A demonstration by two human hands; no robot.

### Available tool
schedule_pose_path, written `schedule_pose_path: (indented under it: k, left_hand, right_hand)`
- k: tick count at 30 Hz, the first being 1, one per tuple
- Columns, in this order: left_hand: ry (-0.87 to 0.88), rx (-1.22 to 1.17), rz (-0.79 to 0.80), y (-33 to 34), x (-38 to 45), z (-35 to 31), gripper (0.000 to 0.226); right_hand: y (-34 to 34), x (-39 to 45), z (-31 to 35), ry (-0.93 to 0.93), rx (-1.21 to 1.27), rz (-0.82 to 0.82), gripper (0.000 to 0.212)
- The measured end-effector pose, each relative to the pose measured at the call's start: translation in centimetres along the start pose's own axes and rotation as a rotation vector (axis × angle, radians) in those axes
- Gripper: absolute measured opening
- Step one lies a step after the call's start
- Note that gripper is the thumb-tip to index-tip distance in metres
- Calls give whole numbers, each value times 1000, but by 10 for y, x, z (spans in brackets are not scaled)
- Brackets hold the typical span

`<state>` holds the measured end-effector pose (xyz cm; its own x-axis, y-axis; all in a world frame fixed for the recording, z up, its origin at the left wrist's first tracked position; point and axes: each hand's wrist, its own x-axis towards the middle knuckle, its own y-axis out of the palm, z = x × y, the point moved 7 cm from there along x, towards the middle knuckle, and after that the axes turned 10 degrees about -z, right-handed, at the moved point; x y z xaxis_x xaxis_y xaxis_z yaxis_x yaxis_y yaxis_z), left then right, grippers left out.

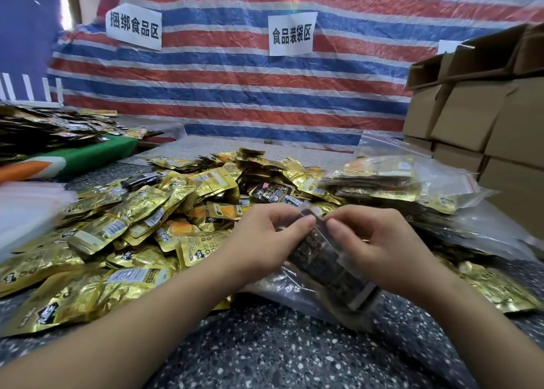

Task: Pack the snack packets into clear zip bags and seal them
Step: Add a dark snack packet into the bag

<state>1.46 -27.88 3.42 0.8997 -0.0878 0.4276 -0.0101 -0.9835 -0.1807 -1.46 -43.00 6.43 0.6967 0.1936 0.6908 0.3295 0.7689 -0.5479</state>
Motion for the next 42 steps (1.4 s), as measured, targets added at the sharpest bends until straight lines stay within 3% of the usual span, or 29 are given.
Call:
schedule_pose_path:
  k: [4,8,10,13,17,21,33,42]
  left_hand:
    - [-21,-40,-120,-14,4,0,30]
    - [-71,-247,-230,-29,7,-6,31]
    - [-100,-333,-282,-35,8,-8,33]
    - [-129,-428,-298,-37,8,-10,32]
    - [-141,-503,-254,-34,7,-14,27]
    - [-158,-539,-178,-31,8,-19,30]
    - [-76,-456,-120,-36,9,-32,32]
    - [-92,-537,-71,-36,9,-36,30]
  right_hand:
    - [-16,4,-9,73,100,-126,22]
    - [-3,1,-38,370,140,54,62]
    - [7,-3,-44,468,282,152,52]
    - [6,-1,-40,451,436,86,18]
    - [-6,2,-39,517,674,-45,16]
    - [-10,3,-23,444,797,31,17]
    - [-22,6,-13,353,759,-27,14]
    - [-18,6,-4,328,900,86,19]
